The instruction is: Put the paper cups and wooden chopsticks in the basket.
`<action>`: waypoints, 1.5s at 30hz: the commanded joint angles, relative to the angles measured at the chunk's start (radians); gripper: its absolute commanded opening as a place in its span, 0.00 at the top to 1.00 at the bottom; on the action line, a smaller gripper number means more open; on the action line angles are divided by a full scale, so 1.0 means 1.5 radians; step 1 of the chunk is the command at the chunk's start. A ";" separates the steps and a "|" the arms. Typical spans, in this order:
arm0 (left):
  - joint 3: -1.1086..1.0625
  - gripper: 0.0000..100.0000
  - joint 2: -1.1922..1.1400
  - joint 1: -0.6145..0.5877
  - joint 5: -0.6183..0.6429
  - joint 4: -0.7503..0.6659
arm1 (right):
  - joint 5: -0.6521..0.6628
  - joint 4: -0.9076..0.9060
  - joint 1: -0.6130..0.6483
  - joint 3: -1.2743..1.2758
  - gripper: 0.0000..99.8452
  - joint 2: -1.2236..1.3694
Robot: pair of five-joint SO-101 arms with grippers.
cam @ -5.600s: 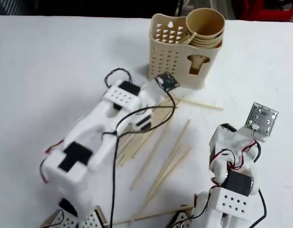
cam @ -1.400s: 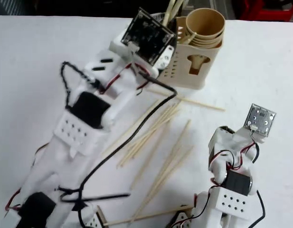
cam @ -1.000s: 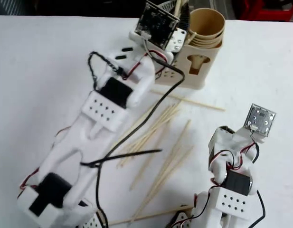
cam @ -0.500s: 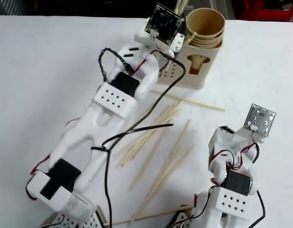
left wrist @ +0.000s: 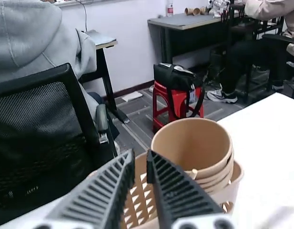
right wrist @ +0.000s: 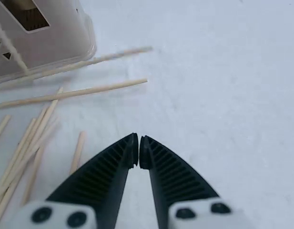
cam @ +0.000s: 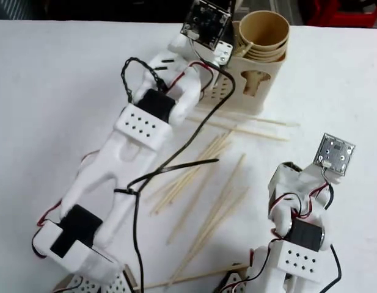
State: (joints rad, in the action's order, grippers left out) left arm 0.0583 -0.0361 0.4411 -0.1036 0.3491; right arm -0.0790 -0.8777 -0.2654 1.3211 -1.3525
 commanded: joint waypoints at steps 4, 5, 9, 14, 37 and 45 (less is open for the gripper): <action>0.089 0.94 0.044 -0.010 0.006 0.151 | -0.001 -0.002 -0.005 -0.007 0.98 -0.016; 0.100 0.94 0.044 -0.010 0.005 0.178 | -0.001 -0.002 -0.005 -0.007 0.98 -0.016; 0.119 0.94 0.088 -0.023 0.005 0.280 | 0.000 -0.002 -0.005 -0.007 0.98 -0.016; 0.117 0.94 0.176 -0.041 -0.037 0.401 | 0.000 -0.002 -0.004 -0.007 0.98 -0.016; -0.272 0.77 0.208 -0.010 -0.224 0.574 | 0.000 -0.002 -0.005 -0.006 0.98 -0.016; -0.279 0.80 0.040 0.032 -0.224 0.529 | 0.000 -0.002 -0.005 -0.006 0.98 -0.016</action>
State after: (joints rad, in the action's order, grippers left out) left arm -0.4143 0.1557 0.4595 -0.4319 1.1715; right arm -0.0790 -0.8777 -0.2654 1.3211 -1.3525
